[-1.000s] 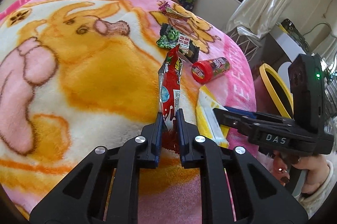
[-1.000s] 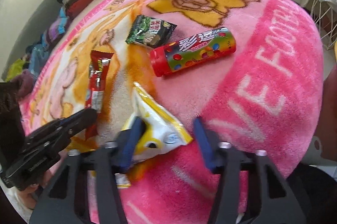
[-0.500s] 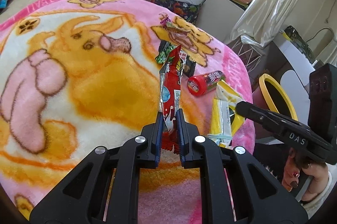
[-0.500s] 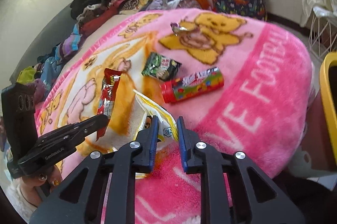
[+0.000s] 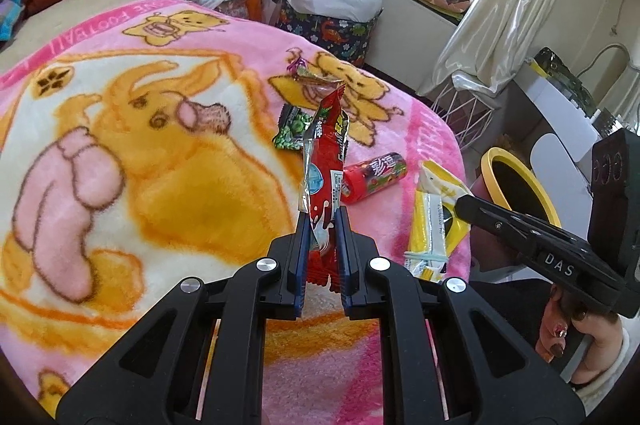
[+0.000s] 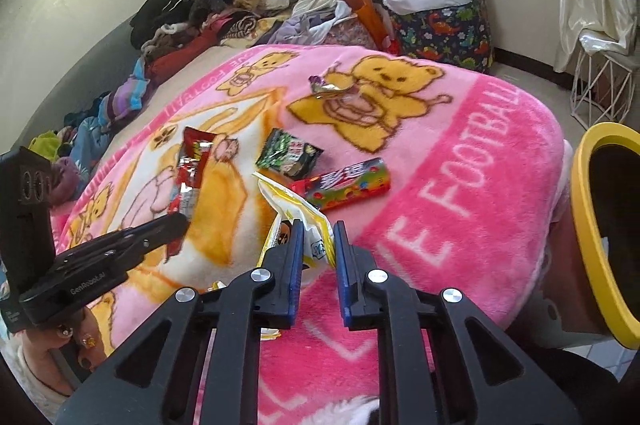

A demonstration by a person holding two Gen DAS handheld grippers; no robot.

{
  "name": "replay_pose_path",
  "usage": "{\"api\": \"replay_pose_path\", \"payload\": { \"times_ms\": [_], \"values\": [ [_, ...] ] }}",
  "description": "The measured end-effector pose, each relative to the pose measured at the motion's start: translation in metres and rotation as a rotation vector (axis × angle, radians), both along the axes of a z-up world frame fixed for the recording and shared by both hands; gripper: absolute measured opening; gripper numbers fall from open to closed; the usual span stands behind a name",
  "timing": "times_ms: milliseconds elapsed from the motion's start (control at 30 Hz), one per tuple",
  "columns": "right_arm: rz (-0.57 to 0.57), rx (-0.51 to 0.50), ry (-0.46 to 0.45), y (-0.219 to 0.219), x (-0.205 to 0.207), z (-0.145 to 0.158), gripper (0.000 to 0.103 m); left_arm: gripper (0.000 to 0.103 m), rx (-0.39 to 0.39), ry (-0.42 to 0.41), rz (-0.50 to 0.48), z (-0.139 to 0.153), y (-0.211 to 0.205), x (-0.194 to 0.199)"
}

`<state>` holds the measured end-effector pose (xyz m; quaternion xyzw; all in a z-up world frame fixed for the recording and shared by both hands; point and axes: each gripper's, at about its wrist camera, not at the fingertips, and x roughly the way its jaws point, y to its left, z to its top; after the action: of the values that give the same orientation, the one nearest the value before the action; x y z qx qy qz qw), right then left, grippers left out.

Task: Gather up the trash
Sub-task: 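Lift the red wrapper and white-yellow bag off the blanket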

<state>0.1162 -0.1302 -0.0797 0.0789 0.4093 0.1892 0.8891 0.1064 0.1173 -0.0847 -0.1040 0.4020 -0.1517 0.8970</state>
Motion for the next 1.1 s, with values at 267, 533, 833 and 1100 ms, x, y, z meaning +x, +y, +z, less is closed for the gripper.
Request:
{"api": "replay_pose_path", "payload": {
  "times_ms": [267, 533, 833, 1100],
  "values": [
    [-0.036, 0.018, 0.032, -0.025, -0.007, -0.006, 0.014, 0.008, 0.005, -0.014, -0.005, 0.006, -0.003, -0.005],
    [-0.053, 0.036, 0.033, -0.038, -0.014, -0.004, 0.014, 0.008, -0.002, -0.024, -0.02, 0.009, -0.009, -0.009],
    [-0.074, 0.071, -0.022, -0.051, -0.018, 0.014, 0.014, 0.008, -0.003, -0.046, -0.048, 0.018, -0.023, -0.009],
    [-0.098, 0.1, -0.059, -0.063, -0.021, 0.032, 0.014, 0.008, -0.003, -0.07, -0.086, 0.029, -0.045, -0.008]
  ]
}}
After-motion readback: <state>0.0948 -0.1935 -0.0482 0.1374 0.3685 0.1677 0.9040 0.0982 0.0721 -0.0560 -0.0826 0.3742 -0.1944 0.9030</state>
